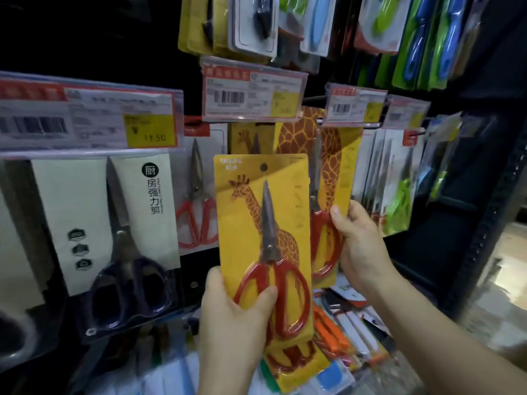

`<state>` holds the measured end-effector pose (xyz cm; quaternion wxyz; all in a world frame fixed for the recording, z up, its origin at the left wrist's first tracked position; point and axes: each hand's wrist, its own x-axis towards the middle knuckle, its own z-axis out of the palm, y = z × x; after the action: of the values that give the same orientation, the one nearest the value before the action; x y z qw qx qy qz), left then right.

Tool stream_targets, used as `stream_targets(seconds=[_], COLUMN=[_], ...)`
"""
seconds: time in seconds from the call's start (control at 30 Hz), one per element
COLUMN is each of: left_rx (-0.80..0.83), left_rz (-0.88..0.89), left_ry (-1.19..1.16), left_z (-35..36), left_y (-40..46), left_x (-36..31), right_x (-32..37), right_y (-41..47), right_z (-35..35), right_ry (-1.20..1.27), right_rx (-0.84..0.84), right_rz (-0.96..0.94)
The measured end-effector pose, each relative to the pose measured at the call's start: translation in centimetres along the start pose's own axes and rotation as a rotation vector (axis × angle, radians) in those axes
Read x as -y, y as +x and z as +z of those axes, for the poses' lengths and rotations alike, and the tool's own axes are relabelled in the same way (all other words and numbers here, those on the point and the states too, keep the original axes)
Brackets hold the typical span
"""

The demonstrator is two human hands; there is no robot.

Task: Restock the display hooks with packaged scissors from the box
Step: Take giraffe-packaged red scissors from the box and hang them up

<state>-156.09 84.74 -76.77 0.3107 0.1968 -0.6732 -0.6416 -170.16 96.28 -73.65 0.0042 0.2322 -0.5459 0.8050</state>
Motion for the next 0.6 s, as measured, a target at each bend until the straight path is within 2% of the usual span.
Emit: stream_targets(seconds=[0.17, 0.37, 0.5, 0.6], left_rx=[0.009, -0.001, -0.022, -0.042], left_rz=[0.016, 0.021, 0.035, 0.010], left_ry=[0.081, 0.164, 0.242, 0.235], left_z=[2.0, 2.5, 2.3, 2.4], left_y=[0.0, 0.4, 0.6, 0.5], left_x=[-0.2, 0.1, 0.8, 1.7], right_x=[0.8, 0.8, -1.0, -2.4], right_y=[2.1, 4.1, 7.6, 7.4], right_z=[-2.2, -1.7, -0.1, 1.1], right_ry=[-0.030, -0.068, -0.281, -0.428], right_rx=[-0.019, -0.003, -0.044, -0.083], right_rz=[0.060, 0.193, 0.273, 0.266])
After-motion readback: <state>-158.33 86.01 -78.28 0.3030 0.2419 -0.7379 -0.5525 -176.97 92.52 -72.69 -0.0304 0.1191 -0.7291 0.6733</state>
